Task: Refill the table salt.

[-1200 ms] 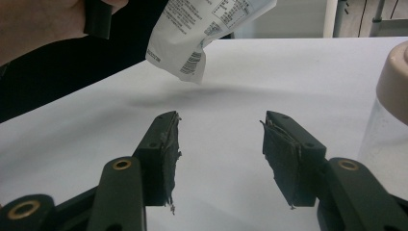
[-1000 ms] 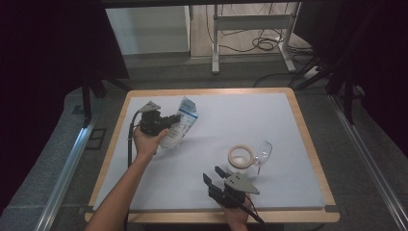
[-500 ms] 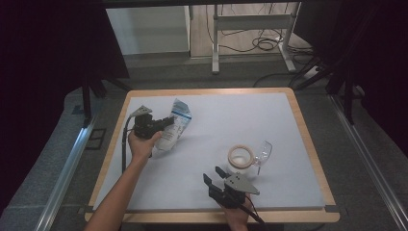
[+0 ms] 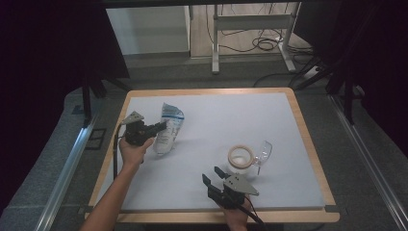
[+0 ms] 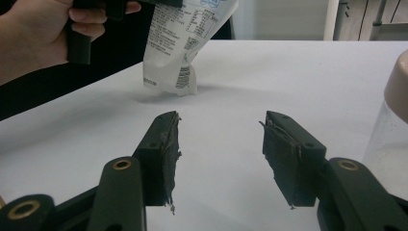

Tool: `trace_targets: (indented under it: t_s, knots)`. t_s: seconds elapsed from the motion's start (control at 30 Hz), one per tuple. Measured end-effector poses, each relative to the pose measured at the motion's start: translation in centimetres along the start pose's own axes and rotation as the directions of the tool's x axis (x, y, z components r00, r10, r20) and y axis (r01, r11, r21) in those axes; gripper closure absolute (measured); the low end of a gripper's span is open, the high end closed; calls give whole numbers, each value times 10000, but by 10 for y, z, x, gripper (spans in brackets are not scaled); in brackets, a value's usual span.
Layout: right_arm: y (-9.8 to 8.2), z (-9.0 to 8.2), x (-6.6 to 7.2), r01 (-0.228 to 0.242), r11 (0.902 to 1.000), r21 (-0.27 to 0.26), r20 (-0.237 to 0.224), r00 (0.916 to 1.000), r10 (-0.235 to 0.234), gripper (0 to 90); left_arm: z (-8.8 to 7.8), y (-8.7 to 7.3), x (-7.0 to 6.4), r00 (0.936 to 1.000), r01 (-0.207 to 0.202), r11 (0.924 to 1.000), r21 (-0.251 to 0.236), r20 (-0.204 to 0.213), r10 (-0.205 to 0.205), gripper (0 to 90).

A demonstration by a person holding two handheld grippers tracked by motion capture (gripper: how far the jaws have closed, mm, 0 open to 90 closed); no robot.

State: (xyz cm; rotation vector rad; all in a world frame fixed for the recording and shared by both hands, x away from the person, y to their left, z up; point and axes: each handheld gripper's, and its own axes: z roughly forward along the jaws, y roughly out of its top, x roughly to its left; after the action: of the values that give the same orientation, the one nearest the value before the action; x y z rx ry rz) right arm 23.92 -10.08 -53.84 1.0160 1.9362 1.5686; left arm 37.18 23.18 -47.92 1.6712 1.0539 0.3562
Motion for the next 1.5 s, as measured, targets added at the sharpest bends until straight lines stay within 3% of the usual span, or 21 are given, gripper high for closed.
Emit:
trace_targets:
  t_s: [0.23,0.63,1.03,1.5]
  knots:
    - [0,0,1,2,10000,25,-18,10000,-2,475,-8,-5,-4,9993,-363,9993,41,-130,363,895]
    - [-1,-1,0,-34,10000,17,1,10000,34,475,-21,-16,-8,9983,-568,9984,-68,-114,567,891]
    - [-1,-1,2,-70,10000,-6,-56,10000,70,475,-36,-31,0,9992,-288,9994,-195,-289,282,877]
    - [2,-1,2,31,10000,1,-35,10000,-31,473,-41,-41,2,9983,-363,9993,-89,-451,359,820]
